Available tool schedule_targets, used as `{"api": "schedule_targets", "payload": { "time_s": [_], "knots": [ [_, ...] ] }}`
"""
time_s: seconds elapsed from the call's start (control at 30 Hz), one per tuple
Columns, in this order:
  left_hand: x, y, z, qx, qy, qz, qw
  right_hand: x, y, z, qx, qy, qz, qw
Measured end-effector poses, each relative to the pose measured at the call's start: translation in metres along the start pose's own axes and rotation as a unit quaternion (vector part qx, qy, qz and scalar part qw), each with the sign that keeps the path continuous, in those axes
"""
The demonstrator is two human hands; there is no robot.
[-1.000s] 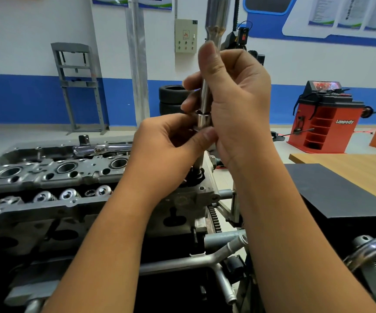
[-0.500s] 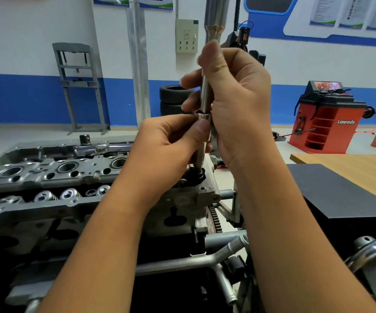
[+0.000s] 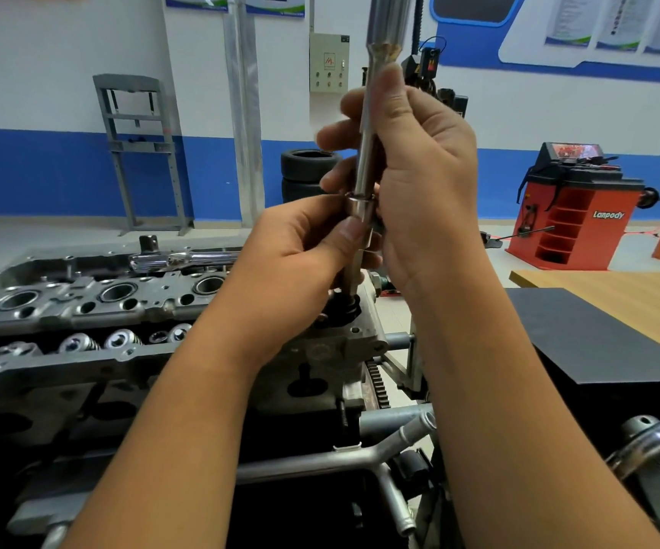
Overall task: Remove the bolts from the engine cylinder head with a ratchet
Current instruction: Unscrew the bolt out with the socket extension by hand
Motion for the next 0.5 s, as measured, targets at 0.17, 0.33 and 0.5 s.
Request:
{"api": "schedule_targets", "payload": {
  "time_s": [0.17,0.33,0.5],
  "knots": [
    [-0.0001,0.0016,0.0046,-0.061,-0.027,-0.015,0.998,0.0009,0.0015,0.0002,-0.010,-0.016,-0.006,1.000],
    [-0.0008,0.0012,0.0026,-0.040,-0.024,-0.008,0.999,-0.0014,0.0006,-0.0023,-0.009,-0.013,0.001,1.000],
    [0.0003,0.0001,0.0028,-0.026,0.008,-0.002,1.000,-0.0016,-0.0011,0.0001,-0.010,-0.010,-0.011,1.000]
  ]
}}
Point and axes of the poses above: each hand's wrist, its own y-axis away from the middle knuckle, its own z-axis out of the back of the hand, x = y × z, the point moved 3 cm from there along -y, towards the middle knuckle, and after that the axes turned 3 degrees about x, right-handed, at the moved point
